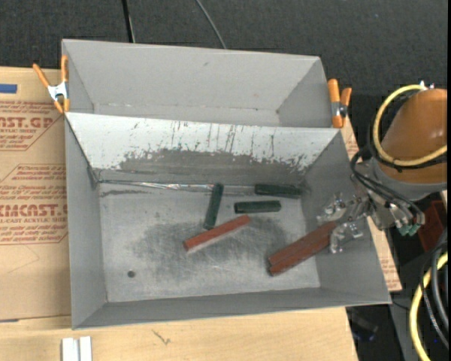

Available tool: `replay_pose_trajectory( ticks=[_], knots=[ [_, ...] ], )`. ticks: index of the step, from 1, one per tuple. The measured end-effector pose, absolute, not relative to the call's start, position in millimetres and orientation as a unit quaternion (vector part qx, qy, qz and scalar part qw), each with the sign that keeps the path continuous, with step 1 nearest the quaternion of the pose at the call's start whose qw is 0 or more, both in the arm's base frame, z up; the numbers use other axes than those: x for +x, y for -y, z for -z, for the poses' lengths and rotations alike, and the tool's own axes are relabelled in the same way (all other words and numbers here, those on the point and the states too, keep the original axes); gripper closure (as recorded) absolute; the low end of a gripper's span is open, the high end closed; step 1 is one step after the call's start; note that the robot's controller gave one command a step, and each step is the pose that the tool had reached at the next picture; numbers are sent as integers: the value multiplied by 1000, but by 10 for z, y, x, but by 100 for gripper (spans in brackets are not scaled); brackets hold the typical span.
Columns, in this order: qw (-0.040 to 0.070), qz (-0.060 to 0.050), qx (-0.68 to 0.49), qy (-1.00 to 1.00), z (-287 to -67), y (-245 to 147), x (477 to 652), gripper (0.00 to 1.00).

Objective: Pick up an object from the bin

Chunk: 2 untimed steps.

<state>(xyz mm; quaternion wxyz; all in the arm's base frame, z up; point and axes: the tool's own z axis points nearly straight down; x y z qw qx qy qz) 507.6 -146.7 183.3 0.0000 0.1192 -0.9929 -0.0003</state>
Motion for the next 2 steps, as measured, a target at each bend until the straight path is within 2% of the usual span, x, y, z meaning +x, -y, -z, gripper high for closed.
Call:
replay_pose_trajectory(
  ticks=[1,2],
  knots=[
    [0,0,119,993,-1833,1467,5076,100],
    [-2,0,262,965,-2951,1478,5393,100]
  ],
)
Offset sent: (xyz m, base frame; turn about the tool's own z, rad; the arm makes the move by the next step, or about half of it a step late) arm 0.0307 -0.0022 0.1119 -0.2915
